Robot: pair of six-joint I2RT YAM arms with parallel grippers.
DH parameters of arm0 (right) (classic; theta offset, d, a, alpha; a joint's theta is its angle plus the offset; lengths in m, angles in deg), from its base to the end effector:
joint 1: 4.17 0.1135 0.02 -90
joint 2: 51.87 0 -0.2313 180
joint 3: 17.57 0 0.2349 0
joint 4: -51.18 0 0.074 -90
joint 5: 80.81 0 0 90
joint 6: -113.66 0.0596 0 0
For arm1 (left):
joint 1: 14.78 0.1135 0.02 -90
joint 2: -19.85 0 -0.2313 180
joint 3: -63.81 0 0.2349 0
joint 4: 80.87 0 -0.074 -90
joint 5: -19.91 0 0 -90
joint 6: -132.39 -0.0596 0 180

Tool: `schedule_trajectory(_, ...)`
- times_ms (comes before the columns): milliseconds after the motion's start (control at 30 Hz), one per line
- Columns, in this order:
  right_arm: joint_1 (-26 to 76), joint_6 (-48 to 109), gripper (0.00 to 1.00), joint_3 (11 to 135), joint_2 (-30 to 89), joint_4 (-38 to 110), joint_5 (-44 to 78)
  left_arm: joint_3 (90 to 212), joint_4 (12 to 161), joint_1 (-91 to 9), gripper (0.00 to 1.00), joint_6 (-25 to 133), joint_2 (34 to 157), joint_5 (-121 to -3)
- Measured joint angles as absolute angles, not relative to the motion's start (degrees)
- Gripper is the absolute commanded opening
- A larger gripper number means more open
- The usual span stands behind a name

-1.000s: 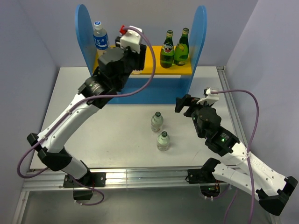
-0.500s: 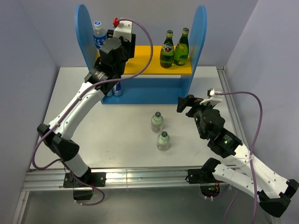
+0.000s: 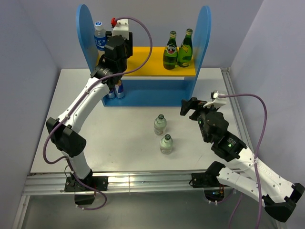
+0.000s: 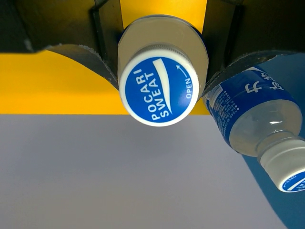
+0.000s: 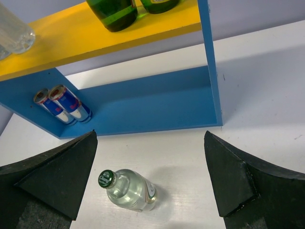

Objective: Place and organize the beverage onto the shelf

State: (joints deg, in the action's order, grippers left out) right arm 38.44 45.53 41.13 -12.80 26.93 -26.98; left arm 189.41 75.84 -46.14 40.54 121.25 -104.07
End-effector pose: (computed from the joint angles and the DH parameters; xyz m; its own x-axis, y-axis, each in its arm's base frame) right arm 0.1588 0.0983 0.3284 -0.0973 0.3191 -0.9427 -0.0833 0.9413 0.3272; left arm 0.3618 -0.1815 0.4385 0.0121 0.0240 -0.9996 -0.0461 0.9987 0.0234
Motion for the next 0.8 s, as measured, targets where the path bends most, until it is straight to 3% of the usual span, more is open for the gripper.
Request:
schedule_trajectory(33, 38.44, 45.53, 1.0, 41.04, -12.8, 26.93, -27.0, 189.66, 75.8, -45.81, 0.03, 40.85, 121.45, -104.46)
schedule_trajectory(133, 38.44, 45.53, 1.0, 41.02, -12.76, 26.93, -27.0, 190.27, 75.69, -44.8, 0.22, 42.16, 121.93, -104.94)
schedule_trajectory(167, 38.44, 45.53, 1.0, 41.02, -12.76, 26.93, -27.02, 190.31, 75.62, -44.48, 0.36, 42.8, 121.95, -104.92)
schedule_trajectory(233, 38.44, 45.53, 1.0, 41.02, -12.76, 26.93, -27.02, 190.66, 74.99, -43.67, 0.49, 44.06, 121.95, -104.94)
schedule_trajectory(267, 38.44, 45.53, 1.0, 41.02, -12.74, 26.93, -27.02, 190.9, 74.59, -43.41, 0.65, 44.46, 122.02, -104.96)
schedule_trajectory(300, 38.44, 45.53, 1.0, 41.02, -12.74, 26.93, -27.02, 191.16, 74.16, -43.06, 0.68, 44.89, 122.09, -105.07)
schedule_trajectory(500, 38.44, 45.53, 1.0, 41.02, -12.72, 26.93, -27.04, 192.8, 73.96, -41.68, 0.8, 45.94, 122.24, -105.82)
schedule_trajectory(800, 38.44, 45.53, 1.0, 41.02, -12.67, 26.93, -27.19, 195.03, 75.23, -40.94, 0.81, 46.27, 122.46, -105.97)
